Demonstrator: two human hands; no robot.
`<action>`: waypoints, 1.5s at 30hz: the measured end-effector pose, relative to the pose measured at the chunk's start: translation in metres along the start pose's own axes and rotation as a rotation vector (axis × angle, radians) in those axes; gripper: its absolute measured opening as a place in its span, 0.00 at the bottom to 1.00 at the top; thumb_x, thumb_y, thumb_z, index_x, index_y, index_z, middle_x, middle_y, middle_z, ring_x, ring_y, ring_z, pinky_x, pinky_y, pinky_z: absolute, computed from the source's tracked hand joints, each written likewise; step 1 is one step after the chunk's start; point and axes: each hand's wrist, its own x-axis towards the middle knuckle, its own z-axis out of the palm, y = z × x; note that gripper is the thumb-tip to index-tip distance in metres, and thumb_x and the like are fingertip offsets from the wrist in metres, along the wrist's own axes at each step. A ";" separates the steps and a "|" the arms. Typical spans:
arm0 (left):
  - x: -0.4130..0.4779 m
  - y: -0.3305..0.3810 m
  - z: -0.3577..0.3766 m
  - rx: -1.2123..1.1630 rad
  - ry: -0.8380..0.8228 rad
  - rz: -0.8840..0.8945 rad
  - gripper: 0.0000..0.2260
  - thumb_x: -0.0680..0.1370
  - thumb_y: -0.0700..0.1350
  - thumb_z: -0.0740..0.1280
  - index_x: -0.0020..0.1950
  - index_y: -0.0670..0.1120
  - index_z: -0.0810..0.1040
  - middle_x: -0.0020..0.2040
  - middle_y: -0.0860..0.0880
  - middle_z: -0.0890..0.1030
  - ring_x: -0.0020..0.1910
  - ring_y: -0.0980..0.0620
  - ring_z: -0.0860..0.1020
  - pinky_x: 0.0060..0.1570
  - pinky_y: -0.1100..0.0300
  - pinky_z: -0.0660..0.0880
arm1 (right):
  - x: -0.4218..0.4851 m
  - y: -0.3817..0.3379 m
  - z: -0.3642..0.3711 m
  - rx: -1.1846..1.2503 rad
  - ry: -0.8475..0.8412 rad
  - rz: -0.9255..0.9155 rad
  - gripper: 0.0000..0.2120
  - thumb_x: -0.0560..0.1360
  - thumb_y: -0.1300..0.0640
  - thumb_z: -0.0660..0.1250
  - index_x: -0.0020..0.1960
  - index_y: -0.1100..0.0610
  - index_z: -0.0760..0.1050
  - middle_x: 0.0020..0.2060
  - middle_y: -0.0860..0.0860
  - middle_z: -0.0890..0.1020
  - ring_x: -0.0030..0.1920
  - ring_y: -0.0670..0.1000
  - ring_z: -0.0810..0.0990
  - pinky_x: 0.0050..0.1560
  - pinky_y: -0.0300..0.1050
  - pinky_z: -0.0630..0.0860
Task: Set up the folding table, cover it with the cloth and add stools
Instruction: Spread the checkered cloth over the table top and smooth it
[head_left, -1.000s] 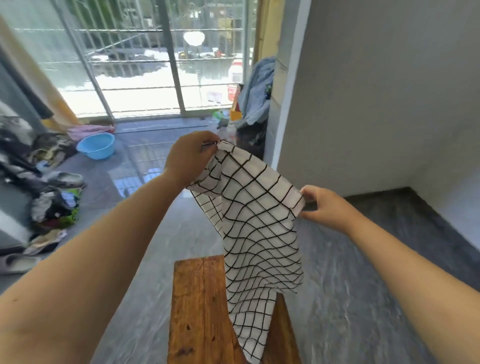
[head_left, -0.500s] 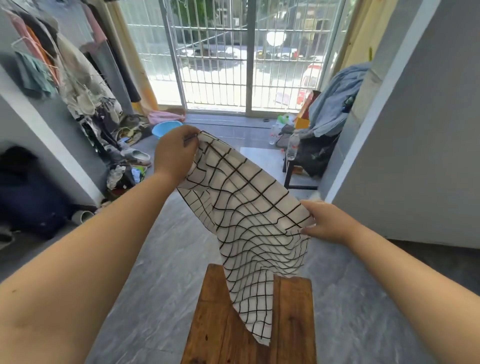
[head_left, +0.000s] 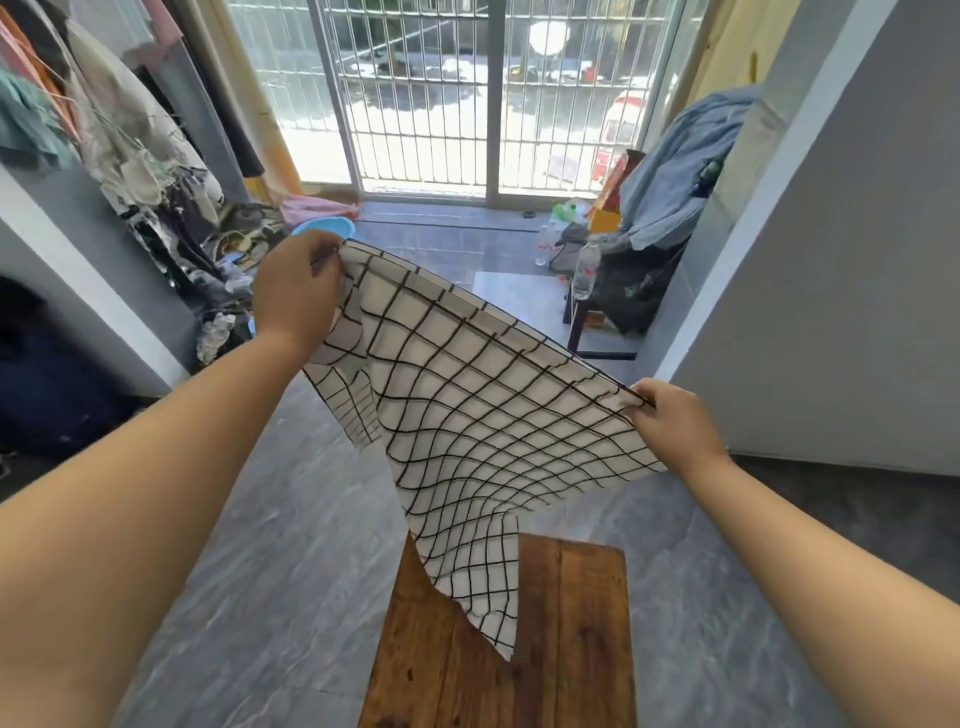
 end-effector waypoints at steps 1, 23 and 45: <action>0.002 -0.002 0.002 0.011 -0.008 -0.003 0.12 0.78 0.42 0.61 0.58 0.45 0.80 0.53 0.46 0.82 0.49 0.50 0.78 0.47 0.60 0.70 | 0.002 0.004 0.001 0.028 0.028 0.020 0.06 0.78 0.55 0.64 0.48 0.55 0.79 0.39 0.49 0.80 0.41 0.51 0.75 0.39 0.43 0.66; 0.054 0.051 0.070 0.007 -0.010 -0.242 0.13 0.79 0.43 0.61 0.61 0.46 0.79 0.56 0.46 0.82 0.42 0.52 0.73 0.42 0.60 0.68 | 0.070 0.023 -0.071 -0.012 0.381 0.109 0.08 0.76 0.57 0.66 0.50 0.53 0.84 0.49 0.55 0.82 0.46 0.56 0.81 0.41 0.41 0.70; 0.027 0.034 0.057 0.038 -0.055 -0.100 0.14 0.78 0.44 0.61 0.61 0.46 0.79 0.58 0.45 0.81 0.56 0.45 0.77 0.53 0.56 0.70 | 0.056 0.028 -0.098 -0.046 0.397 -0.045 0.08 0.76 0.56 0.67 0.51 0.56 0.83 0.45 0.52 0.76 0.45 0.54 0.78 0.44 0.42 0.69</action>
